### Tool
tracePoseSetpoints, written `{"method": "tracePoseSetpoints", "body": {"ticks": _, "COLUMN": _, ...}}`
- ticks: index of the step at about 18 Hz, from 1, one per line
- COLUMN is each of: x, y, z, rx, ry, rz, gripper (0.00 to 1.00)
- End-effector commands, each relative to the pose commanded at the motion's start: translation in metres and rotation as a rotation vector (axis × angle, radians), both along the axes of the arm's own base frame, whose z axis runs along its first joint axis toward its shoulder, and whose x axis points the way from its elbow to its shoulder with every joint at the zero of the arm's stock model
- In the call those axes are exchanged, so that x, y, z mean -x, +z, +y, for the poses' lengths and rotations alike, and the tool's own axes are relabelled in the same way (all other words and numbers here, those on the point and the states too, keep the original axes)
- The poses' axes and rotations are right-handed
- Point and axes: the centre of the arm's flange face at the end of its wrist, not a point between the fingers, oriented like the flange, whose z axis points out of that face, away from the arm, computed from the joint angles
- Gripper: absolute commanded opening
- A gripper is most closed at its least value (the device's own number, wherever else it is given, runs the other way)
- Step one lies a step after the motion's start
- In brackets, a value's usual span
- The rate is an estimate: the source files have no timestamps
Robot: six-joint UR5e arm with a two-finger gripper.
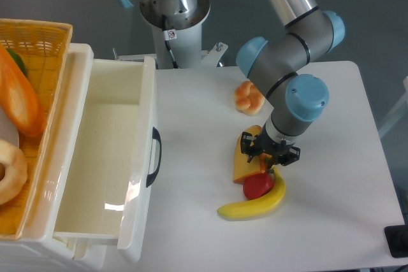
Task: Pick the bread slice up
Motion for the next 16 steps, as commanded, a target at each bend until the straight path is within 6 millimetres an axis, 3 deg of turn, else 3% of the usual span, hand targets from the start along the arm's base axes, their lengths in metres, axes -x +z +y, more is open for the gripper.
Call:
{"method": "tracePoseSetpoints", "body": {"ticks": 9, "x": -0.007, "y": 0.014, "z": 0.004, "rx": -0.004, "ry": -0.008, "rz": 0.017, "gripper": 0.00}}
{"method": "tracePoseSetpoints", "body": {"ticks": 12, "x": -0.021, "y": 0.030, "z": 0.007, "rx": 0.006, "ry": -0.034, "rz": 0.010, "gripper": 0.00}}
{"method": "tracePoseSetpoints", "body": {"ticks": 16, "x": -0.055, "y": 0.071, "z": 0.020, "rx": -0.004, "ry": -0.083, "rz": 0.024, "gripper": 0.00}}
